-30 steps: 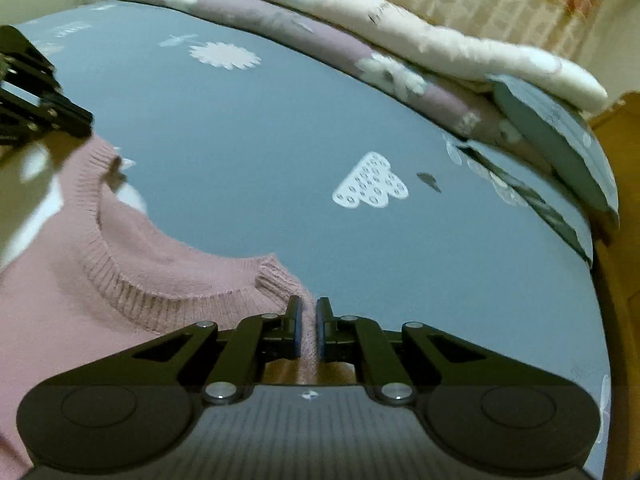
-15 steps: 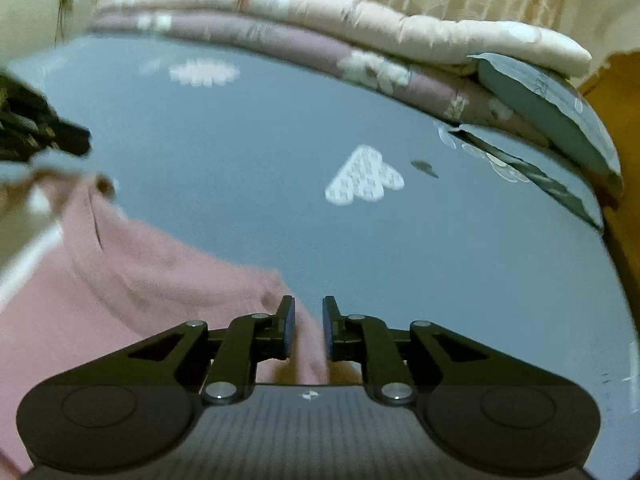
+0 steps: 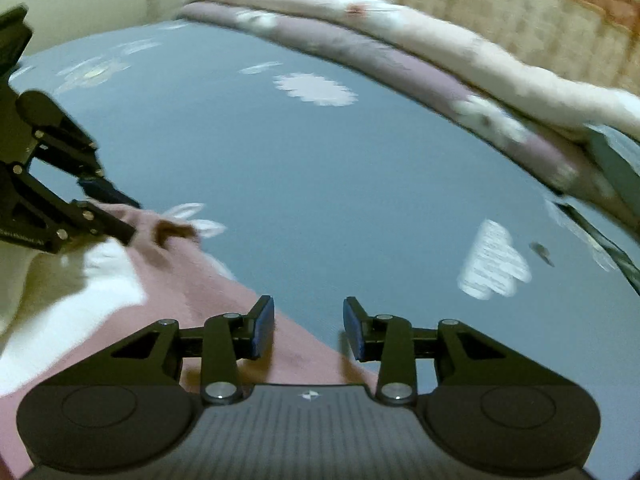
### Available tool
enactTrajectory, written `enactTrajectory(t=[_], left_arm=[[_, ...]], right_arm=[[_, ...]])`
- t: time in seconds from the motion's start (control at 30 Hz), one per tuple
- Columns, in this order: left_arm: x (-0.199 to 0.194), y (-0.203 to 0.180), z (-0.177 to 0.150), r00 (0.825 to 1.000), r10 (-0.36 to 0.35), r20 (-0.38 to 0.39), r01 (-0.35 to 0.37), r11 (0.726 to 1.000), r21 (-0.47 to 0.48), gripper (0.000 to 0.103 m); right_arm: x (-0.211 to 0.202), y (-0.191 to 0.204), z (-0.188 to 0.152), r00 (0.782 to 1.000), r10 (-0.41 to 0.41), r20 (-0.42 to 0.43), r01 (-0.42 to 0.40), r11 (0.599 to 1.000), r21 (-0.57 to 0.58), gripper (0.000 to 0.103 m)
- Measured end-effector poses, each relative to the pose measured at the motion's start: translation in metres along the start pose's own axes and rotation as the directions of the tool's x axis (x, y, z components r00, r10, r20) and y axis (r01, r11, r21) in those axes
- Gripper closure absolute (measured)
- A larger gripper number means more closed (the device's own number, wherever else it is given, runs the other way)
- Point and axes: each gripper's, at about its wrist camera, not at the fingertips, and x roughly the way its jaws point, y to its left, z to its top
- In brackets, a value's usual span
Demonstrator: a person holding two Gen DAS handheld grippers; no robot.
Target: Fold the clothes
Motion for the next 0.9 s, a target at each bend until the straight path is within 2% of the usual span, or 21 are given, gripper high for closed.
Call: enactTrajectory(t=[0.07,0.1,0.13,0.17,0.27,0.37,0.47,0.57,0.7,0.9], left_arm=[[-0.002,-0.002,-0.003,1.000,0.004,0.005,-0.004,1.000,0.012,0.088],[-0.004,-0.002,-0.002,1.000,0.015,0.019,-0.015,1.000,0.011,0.088],[-0.007,-0.002,-0.002,0.999,0.028,0.035,-0.028,1.000,0.008,0.091],[-0.010,-0.002,-0.001,0.998,0.041,0.052,-0.041,0.999,0.004,0.092],[-0.018,-0.002,0.001,0.992,0.080,0.101,-0.080,0.997,-0.007,0.094],[-0.027,-0.002,0.003,0.981,0.120,0.150,-0.118,0.993,-0.021,0.094],[-0.028,0.003,0.007,0.988,0.103,0.114,-0.100,0.994,-0.032,0.087],[-0.032,0.003,0.007,0.988,0.117,0.097,-0.116,0.993,-0.016,0.087],[-0.046,0.008,0.008,0.992,0.103,0.077,-0.097,0.993,-0.072,0.087],[-0.090,-0.018,0.017,0.991,0.102,0.081,-0.102,0.995,-0.007,0.087]], right_arm=[[0.004,0.009,0.002,0.999,0.015,-0.032,-0.016,0.999,-0.028,0.062],[0.006,0.013,0.003,0.999,0.022,-0.048,-0.024,0.999,-0.039,0.071],[0.008,0.017,0.004,0.997,0.029,-0.065,-0.033,0.998,-0.051,0.097],[0.007,0.020,0.003,0.997,0.037,-0.074,-0.042,0.997,-0.069,0.099],[-0.001,0.030,0.002,0.997,0.038,-0.074,-0.047,0.991,-0.122,0.101],[-0.009,0.022,0.007,0.997,-0.079,0.022,0.081,0.994,-0.078,0.103],[-0.016,0.018,0.007,0.995,-0.101,0.024,0.102,0.994,-0.048,0.103],[-0.024,0.015,0.007,0.994,-0.110,0.014,0.110,0.994,-0.022,0.101],[-0.033,0.010,0.006,0.993,-0.122,0.000,0.122,0.992,0.013,0.099],[-0.088,0.009,0.002,0.991,-0.131,-0.020,0.132,0.989,0.068,0.093]])
